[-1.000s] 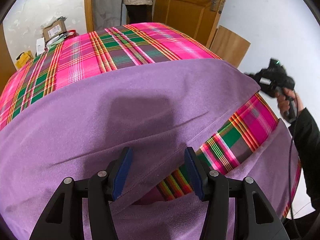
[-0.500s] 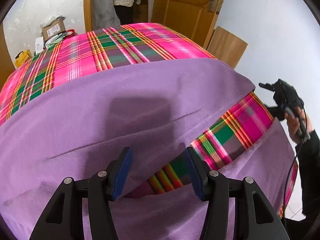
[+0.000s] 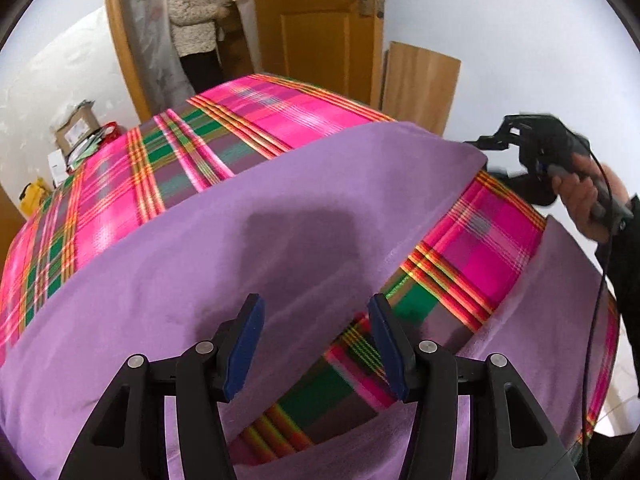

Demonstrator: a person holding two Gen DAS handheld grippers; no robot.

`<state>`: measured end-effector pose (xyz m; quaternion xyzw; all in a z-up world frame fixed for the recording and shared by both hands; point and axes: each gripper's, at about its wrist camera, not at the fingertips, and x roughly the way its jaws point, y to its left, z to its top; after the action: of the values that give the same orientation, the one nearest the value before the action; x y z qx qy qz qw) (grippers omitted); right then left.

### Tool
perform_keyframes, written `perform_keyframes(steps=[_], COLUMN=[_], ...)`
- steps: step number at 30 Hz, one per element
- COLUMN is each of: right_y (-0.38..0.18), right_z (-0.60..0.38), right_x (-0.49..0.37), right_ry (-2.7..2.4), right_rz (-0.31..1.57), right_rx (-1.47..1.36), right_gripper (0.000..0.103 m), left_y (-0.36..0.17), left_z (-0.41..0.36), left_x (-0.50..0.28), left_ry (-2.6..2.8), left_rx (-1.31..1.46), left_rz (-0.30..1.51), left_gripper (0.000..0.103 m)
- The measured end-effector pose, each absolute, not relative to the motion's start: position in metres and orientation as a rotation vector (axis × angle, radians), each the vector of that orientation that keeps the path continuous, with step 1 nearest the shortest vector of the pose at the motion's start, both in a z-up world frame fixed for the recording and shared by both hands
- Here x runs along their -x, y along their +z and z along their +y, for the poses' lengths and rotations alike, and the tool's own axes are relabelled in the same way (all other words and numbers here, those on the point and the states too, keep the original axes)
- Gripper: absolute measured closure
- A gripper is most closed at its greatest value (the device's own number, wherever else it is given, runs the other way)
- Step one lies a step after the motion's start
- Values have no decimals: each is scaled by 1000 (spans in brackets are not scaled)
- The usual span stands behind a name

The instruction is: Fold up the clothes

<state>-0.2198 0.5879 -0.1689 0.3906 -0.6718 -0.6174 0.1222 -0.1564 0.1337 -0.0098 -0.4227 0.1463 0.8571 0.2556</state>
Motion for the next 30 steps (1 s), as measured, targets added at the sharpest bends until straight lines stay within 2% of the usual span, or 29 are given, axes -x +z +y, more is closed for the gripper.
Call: perform_keyframes(steps=[2, 5, 8, 12, 16, 19, 22, 30], right_y=[-162, -140, -94, -86, -112, -141, -146, -48], right_z=[592, 597, 601, 617, 622, 625, 624, 611], right_x=[225, 238, 238, 230, 215, 204, 203, 256], right_ry=[-1864, -1994, -2127, -2163, -2154, -2116, -2114, -2209], right_rz=[-1923, -1800, -1623, -1616, -1673, -1788, -1808, -1575], right_rx=[-1156, -1120, -842, -716, -831, -1039, -1070, -871], right_gripper=[94, 96, 97, 97, 97, 97, 97, 97], left_y=[-14, -17, -16, -16, -18, -20, -19, -9], left_z=[136, 138, 136, 135, 134, 134, 132, 122], left_x=[159, 161, 162, 163, 162, 161, 162, 159], left_ry=[2321, 2323, 2329, 2331, 2319, 2313, 2313, 2334], left_rx=[1162, 1170, 1164, 1166, 1176, 1183, 1190, 1186], left_rz=[405, 403, 387, 366, 353, 337, 308, 236], left_gripper=[47, 47, 47, 47, 47, 47, 47, 47])
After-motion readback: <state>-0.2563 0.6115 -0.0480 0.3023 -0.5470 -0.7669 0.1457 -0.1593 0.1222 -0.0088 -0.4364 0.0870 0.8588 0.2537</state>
